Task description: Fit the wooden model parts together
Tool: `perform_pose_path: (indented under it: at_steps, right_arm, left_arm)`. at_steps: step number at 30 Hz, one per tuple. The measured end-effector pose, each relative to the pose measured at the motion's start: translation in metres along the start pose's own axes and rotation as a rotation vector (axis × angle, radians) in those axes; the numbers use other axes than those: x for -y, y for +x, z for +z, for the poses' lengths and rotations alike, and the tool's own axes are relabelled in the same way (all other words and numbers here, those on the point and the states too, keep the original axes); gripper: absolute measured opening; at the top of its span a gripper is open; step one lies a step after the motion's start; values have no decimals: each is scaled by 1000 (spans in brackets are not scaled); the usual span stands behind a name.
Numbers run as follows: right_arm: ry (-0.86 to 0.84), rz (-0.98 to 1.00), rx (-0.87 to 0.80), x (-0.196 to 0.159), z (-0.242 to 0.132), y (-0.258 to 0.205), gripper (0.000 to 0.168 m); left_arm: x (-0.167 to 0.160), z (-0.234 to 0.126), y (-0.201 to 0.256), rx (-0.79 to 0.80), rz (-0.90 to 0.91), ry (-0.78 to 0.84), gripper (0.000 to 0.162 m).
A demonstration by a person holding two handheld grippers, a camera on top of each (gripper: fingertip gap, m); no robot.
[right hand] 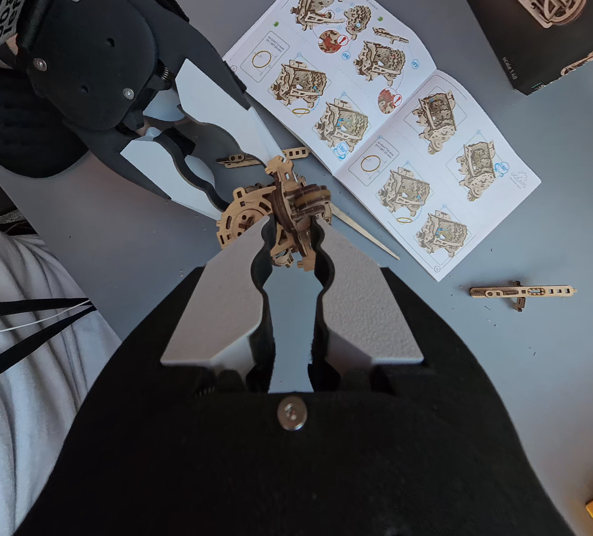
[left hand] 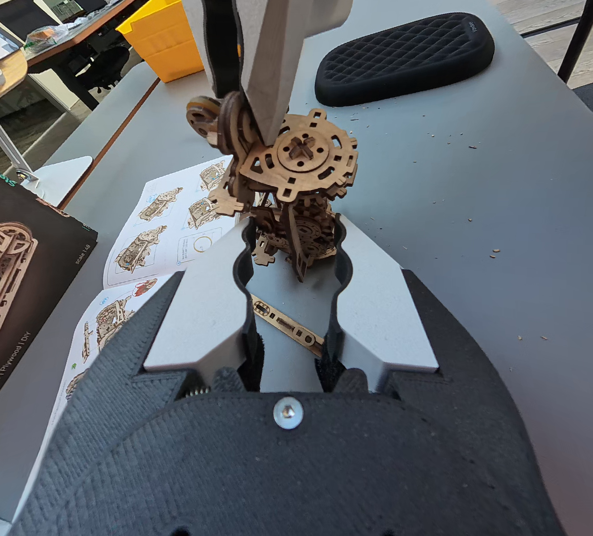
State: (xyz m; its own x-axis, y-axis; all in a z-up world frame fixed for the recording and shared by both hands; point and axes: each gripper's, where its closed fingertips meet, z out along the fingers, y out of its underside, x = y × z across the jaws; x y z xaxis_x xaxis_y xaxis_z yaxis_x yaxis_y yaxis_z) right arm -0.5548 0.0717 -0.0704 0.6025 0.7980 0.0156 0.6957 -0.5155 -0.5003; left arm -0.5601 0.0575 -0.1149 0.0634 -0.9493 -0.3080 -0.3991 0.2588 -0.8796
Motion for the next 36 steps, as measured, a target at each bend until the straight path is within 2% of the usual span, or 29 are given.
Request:
perform_pose_path:
  at_steps: [17,23,36]
  right_arm:
    - [-4,-31,-18,-1,0,1,20]
    - [-23,-23,-22,0,0,0,20]
    - [-96,-17,-11,-1,0,-1,20]
  left_arm:
    - [4,-6,-6,-74,-124,48,54]
    - [4,-5,-2,-104,-133,41,45]
    - [4,-4,0,-88,-135,35,43]
